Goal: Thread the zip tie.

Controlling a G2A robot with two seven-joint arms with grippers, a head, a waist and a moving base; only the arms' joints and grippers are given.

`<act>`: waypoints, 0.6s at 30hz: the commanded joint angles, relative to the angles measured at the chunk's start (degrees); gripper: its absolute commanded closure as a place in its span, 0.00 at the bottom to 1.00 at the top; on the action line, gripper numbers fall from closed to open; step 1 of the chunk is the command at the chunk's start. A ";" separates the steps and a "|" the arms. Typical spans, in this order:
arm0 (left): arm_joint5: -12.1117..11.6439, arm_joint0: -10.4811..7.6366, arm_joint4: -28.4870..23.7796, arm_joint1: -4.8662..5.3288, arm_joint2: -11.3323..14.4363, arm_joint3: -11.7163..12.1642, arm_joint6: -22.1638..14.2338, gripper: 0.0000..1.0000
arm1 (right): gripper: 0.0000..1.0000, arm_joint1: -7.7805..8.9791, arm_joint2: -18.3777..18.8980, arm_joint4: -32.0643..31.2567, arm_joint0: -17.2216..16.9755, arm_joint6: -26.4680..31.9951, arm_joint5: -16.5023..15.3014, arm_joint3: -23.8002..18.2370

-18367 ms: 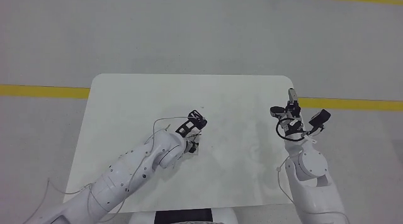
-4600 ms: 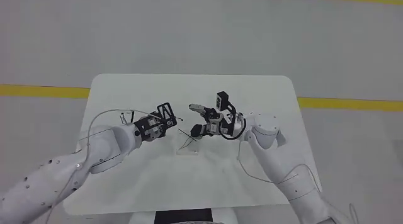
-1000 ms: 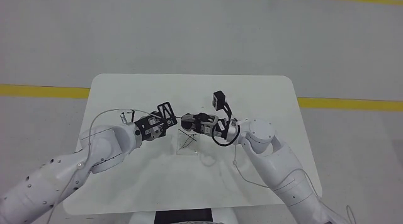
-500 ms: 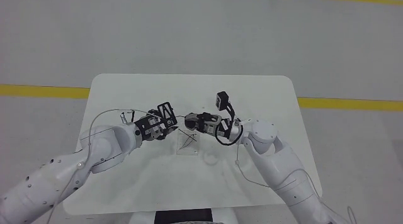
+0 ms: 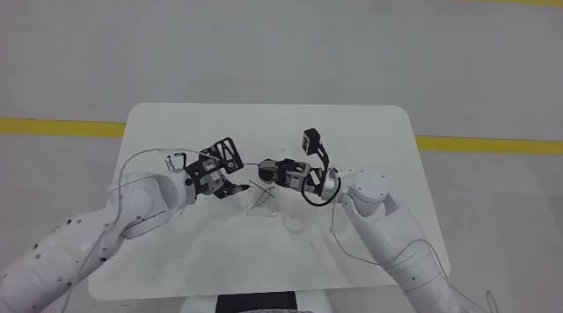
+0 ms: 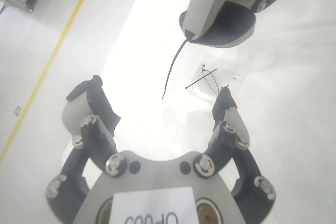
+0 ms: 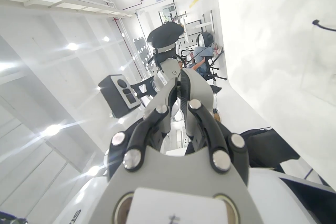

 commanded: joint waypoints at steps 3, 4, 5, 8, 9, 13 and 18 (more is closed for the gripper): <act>-2.93 1.48 -16.56 1.13 -3.35 1.76 6.32 0.00 | 1.00 0.50 1.69 -1.85 -0.85 1.25 -3.44 -1.10; -2.93 1.51 -21.63 1.78 -3.22 1.95 6.60 0.00 | 1.00 0.65 2.18 -2.61 -1.12 1.44 -4.53 -1.39; -2.93 1.16 -24.96 2.30 -3.08 1.90 6.47 0.00 | 1.00 0.73 2.55 -3.00 -1.32 1.34 -5.29 -1.70; -2.93 -0.65 -38.52 3.97 -1.73 2.76 5.61 0.00 | 1.00 0.94 3.60 -4.21 -2.03 0.41 -7.83 -2.46; -2.93 -1.42 -42.61 4.38 -1.36 3.61 4.81 0.00 | 1.00 0.97 3.82 -4.57 -2.18 0.03 -8.37 -2.60; -2.93 -5.43 -51.59 5.38 0.13 7.34 -1.79 0.00 | 1.00 1.00 3.91 -6.16 -2.22 -1.56 -9.03 -2.41; -2.93 -5.43 -51.59 5.38 0.13 7.34 -1.79 0.00 | 1.00 1.00 3.91 -6.16 -2.22 -1.56 -9.03 -2.41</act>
